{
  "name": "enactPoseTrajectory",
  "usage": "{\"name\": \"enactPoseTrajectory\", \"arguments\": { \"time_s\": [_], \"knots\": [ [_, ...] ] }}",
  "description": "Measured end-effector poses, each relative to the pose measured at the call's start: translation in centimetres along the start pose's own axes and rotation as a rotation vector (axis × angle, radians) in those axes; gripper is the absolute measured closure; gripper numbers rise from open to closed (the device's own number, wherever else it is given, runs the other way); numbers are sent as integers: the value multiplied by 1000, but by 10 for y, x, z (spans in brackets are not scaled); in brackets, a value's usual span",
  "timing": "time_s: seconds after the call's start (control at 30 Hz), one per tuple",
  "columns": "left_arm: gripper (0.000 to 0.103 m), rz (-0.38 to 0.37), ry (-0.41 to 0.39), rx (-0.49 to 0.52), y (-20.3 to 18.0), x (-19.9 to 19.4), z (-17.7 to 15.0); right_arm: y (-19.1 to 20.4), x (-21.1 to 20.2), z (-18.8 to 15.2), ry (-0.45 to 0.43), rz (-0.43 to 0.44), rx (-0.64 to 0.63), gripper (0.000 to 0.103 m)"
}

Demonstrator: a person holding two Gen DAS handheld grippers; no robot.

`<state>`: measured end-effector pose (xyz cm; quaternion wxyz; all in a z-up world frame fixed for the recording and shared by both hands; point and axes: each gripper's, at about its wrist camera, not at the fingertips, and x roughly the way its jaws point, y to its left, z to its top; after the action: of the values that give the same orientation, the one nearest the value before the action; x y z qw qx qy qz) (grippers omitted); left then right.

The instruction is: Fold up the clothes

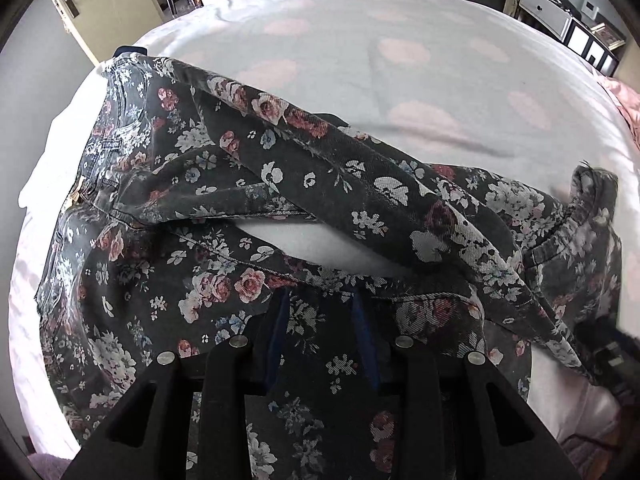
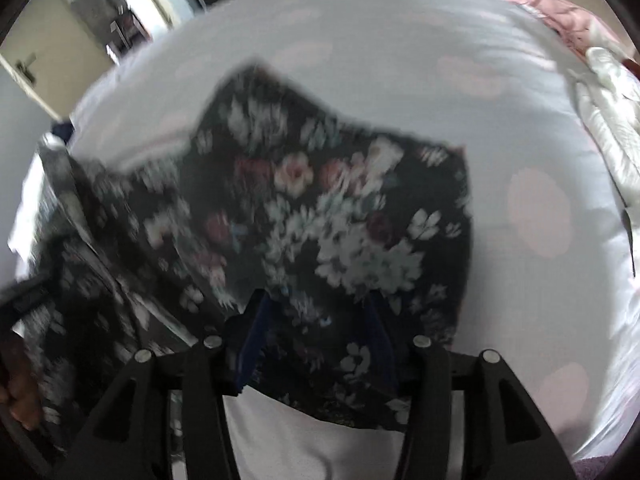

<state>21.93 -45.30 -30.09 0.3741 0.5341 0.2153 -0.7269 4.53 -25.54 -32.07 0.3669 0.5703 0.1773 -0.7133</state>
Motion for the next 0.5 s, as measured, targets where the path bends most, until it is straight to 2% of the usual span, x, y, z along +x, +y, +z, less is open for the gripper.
{"name": "enactPoseTrajectory", "arguments": {
  "time_s": [0.1,0.23,0.3,0.5],
  "knots": [
    [68,-3,6,-4,0,3,0,0,1,-1,4,-10,0,56],
    [68,-1,11,-2,-2,5,-1,-5,-4,-3,0,-23,22,85],
    [68,0,8,0,-3,5,-2,-8,-6,-4,1,-15,38,94],
    [68,-5,3,-6,-1,3,-3,-21,-27,-12,-57,2,114,101]
  ]
}}
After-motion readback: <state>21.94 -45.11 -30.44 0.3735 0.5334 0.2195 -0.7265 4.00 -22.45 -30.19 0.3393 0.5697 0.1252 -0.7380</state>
